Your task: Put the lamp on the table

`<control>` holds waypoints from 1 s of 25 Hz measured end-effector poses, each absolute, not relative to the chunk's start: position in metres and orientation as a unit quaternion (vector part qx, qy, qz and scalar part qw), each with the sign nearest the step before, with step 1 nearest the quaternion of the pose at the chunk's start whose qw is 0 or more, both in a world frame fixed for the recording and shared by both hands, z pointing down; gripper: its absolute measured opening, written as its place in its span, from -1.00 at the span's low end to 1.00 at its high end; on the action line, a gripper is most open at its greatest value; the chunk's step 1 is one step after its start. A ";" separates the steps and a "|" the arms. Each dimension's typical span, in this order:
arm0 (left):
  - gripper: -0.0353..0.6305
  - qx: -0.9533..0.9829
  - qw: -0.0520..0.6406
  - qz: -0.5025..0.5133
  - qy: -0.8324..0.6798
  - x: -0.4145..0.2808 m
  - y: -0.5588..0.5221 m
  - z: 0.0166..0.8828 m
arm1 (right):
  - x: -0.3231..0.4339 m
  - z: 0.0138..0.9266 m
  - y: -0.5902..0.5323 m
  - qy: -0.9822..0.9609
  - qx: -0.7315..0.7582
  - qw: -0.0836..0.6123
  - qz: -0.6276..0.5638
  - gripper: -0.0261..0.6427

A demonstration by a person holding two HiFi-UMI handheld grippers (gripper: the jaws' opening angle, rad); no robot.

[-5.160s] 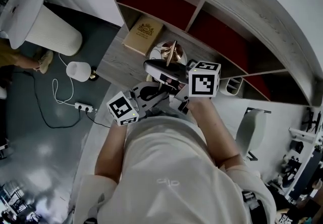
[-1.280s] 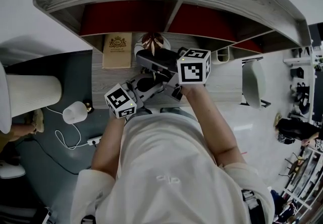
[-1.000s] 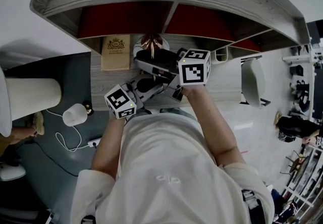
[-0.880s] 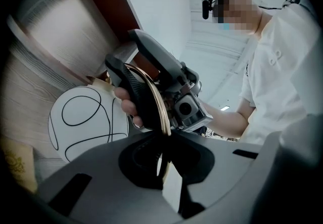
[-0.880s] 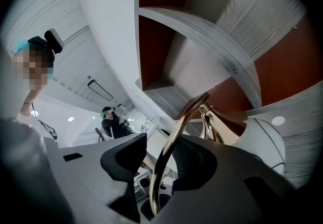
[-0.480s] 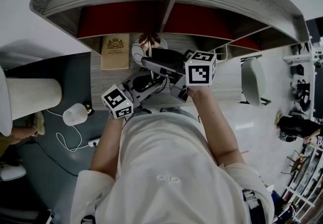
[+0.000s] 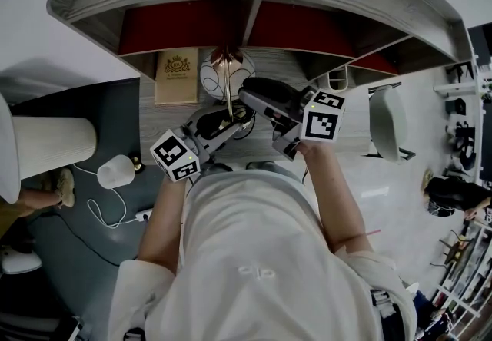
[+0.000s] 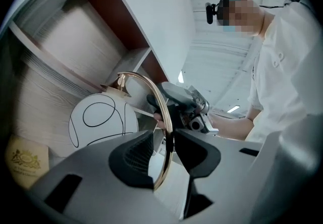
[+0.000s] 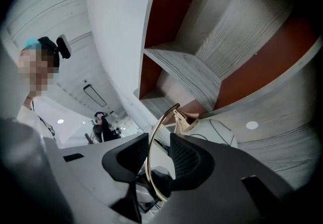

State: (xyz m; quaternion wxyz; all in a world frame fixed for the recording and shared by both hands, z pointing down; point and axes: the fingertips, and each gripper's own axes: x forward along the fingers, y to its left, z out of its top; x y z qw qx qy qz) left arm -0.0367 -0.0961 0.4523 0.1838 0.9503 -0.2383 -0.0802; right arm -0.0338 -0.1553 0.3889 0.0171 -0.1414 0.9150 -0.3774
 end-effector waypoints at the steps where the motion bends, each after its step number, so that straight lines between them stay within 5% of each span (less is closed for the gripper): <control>1: -0.49 0.949 0.183 -0.082 -0.245 -0.038 -0.097 0.451 | -0.028 0.389 -0.156 0.916 -0.151 0.020 -0.371 -0.52; 9: -0.49 0.942 0.178 -0.075 -0.276 -0.054 -0.095 0.451 | 0.002 0.403 -0.151 0.926 -0.229 -0.012 -0.299 -0.82; 25: -0.50 0.929 0.168 -0.069 -0.323 -0.076 -0.085 0.447 | 0.017 0.424 -0.126 0.934 -0.281 -0.059 -0.215 -0.83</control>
